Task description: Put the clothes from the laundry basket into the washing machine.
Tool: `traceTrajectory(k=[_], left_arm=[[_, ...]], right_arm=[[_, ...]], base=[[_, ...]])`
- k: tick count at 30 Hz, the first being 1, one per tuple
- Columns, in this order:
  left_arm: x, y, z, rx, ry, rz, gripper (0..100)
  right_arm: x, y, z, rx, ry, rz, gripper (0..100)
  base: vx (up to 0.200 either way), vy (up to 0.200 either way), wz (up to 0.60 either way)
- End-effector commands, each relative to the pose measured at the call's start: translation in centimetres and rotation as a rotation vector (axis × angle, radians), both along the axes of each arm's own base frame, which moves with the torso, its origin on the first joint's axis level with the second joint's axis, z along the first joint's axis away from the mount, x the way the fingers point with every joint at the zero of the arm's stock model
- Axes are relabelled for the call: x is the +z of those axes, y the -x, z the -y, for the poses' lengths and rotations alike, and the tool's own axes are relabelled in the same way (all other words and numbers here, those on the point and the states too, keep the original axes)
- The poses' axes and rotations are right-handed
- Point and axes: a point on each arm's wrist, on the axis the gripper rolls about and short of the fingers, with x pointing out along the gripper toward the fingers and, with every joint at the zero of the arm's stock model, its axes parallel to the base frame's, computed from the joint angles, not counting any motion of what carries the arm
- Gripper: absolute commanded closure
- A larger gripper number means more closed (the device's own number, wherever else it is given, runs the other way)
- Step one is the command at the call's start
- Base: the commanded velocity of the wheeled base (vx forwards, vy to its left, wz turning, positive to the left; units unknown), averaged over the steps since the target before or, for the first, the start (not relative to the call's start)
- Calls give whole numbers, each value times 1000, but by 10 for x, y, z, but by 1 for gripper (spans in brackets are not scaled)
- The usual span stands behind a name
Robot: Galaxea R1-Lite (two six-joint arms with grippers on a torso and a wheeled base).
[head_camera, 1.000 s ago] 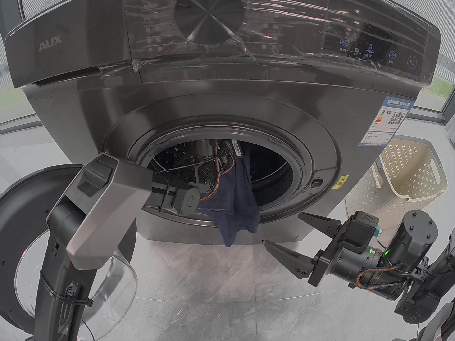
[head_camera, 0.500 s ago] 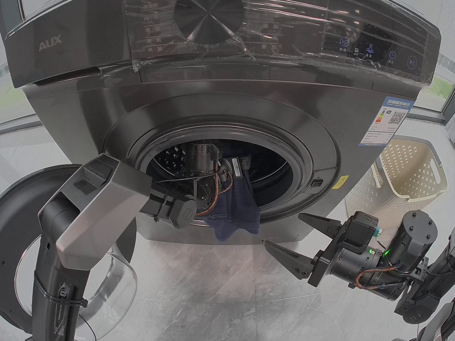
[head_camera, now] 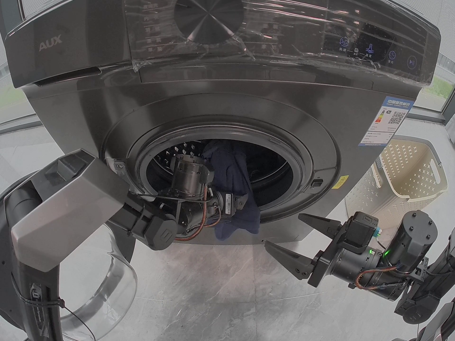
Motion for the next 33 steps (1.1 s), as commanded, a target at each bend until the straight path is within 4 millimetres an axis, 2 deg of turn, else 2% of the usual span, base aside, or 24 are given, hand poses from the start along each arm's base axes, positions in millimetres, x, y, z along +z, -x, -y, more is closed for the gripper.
traceTrajectory(k=[1,6,7,11,14,18,24,27,33], left_arm=[[-9,8,-4,-27,-29,-31,0],[-23,1,-3,-20,-36,-44,0],[-26,-1,-3,-18,-38,-49,100],[-27,-7,0,-15,-27,-37,100],[-18,-14,4,-12,1,-5,100],[6,-23,10,10,65,50,100],[22,-45,14,70,146,164,100],[24,-57,17,96,191,242,100],[20,-71,18,125,210,281,100]], right_arm=[[0,1,-1,7,1,-1,0],[0,1,-1,7,1,-1,0],[0,1,-1,7,0,0,0],[0,1,-1,7,0,0,0],[0,1,-1,7,0,0,0],[0,1,-2,7,-1,1,0],[1,1,-2,7,-2,2,0],[1,1,-2,7,-2,2,0],[0,1,-2,7,-1,1,0]], base=[[0,0,0],[0,0,0],[0,0,0],[0,0,0],[0,0,0],[0,0,0],[0,0,0],[0,0,0],[0,0,0]])
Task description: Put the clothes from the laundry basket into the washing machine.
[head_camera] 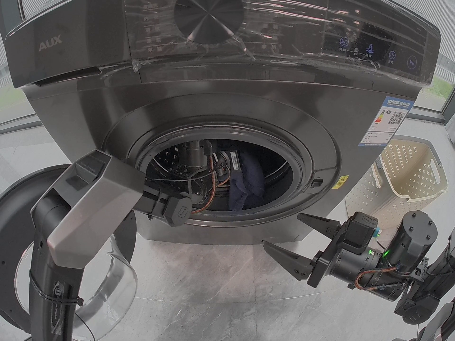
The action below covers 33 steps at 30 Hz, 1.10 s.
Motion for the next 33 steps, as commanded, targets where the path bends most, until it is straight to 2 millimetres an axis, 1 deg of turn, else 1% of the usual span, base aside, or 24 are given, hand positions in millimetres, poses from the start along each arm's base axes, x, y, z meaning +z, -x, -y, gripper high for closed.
traceTrajectory(k=[1,3,4,8,13,18,19,24,25,27,29,31,33], left_arm=[[-17,-13,0,22,0,0,100],[-19,-13,0,20,-6,-4,100],[-20,-12,0,20,-7,-7,0],[-25,-5,3,0,-25,-40,0],[-33,-1,3,-15,-51,-78,0],[-38,-1,8,-58,-51,-84,0],[-40,-1,12,-72,-51,-88,0],[-53,-6,16,-71,-73,-116,0],[-53,-7,15,-68,-73,-116,100],[-54,-8,16,-68,-74,-114,100],[-51,-10,17,-66,-66,-103,100],[-41,-15,17,-57,-44,-71,100],[-36,-20,17,-44,-30,-49,100]], right_arm=[[0,0,0,1,0,0,0],[0,0,0,0,1,-1,0],[0,0,0,1,1,-1,0],[0,0,0,1,1,-1,0],[0,0,0,0,1,-1,0],[-2,0,-1,1,4,-4,0],[-2,-1,-1,1,5,-5,0],[-2,0,-1,1,4,-4,0],[-2,0,-1,1,4,-4,0],[-2,0,-1,1,4,-4,0],[-2,0,-1,1,4,-4,0],[-2,0,-1,1,4,-4,0],[-2,0,-1,1,4,-4,0]], base=[[0,0,0],[0,0,0],[0,0,0],[0,0,0],[0,0,0],[0,0,0],[0,0,0],[0,0,0],[0,0,0],[0,0,0],[0,0,0],[0,0,0],[0,0,0]])
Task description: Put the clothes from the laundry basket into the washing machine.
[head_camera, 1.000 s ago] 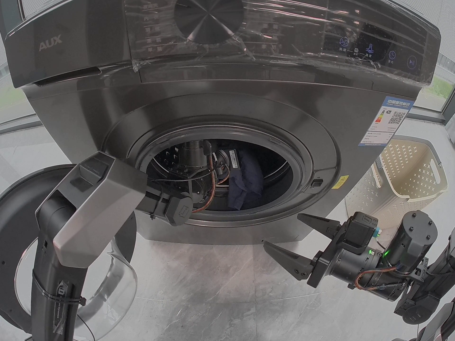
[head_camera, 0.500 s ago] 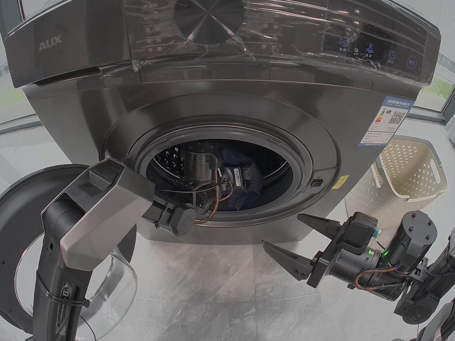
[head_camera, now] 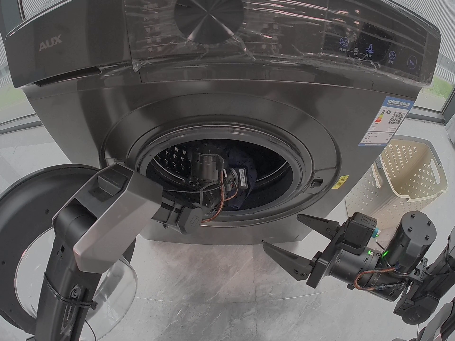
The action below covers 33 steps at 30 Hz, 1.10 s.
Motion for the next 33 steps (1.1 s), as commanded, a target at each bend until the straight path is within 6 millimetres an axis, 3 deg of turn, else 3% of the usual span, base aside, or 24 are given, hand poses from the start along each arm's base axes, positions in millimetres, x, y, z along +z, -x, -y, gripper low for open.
traceTrajectory(k=[1,4,10,33], left_arm=[[7,-10,1,25,31,43,100],[23,-26,-5,123,72,117,100],[41,-39,-8,160,125,193,100],[34,-46,-14,177,147,189,100]], right_arm=[[0,0,0,1,-1,1,0],[0,0,0,1,1,0,0],[0,0,0,1,1,0,0],[-2,-1,-1,1,6,-6,0]], base=[[0,0,0],[0,0,0],[0,0,0],[0,0,0]])
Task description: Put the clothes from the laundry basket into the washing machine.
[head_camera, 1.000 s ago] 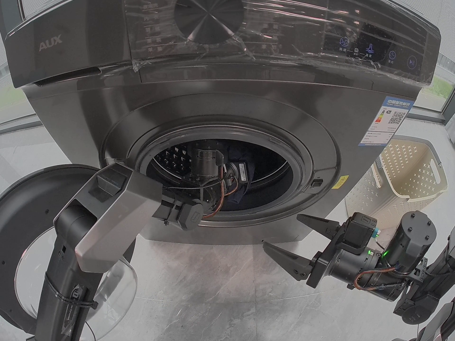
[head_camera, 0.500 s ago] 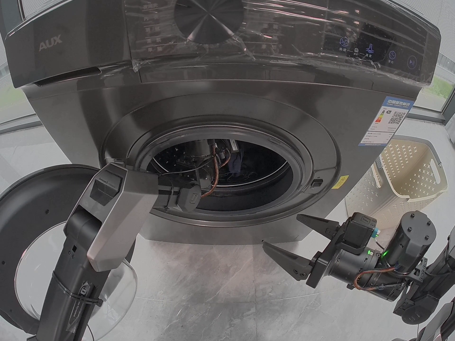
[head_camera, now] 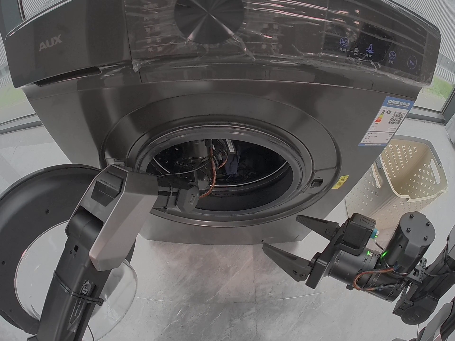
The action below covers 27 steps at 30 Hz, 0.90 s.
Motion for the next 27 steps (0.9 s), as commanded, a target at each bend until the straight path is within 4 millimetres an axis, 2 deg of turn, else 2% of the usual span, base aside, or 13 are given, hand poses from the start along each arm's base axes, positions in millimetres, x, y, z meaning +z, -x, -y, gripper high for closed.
traceTrajectory(k=[1,7,8,12,15,19,27], left_arm=[[-1,1,2,-8,-3,-3,100],[-4,1,4,-20,-12,-12,100],[-6,1,4,-23,-15,-18,0],[-13,4,10,-37,-38,-66,0],[-7,10,18,-51,-50,-77,0],[8,34,23,-75,-136,-113,0],[17,87,16,-125,-251,-169,0]], right_arm=[[0,0,0,1,0,0,0],[0,-1,-1,1,-2,2,0],[-1,-1,-1,1,1,-2,0],[-1,-1,-1,1,0,0,0],[0,-1,-1,1,-2,2,0],[1,-1,-1,-2,-4,6,0],[4,0,0,-1,-11,13,0]], base=[[0,0,0],[0,0,0],[0,0,0],[0,0,0],[0,0,0],[0,0,0],[0,0,0]])
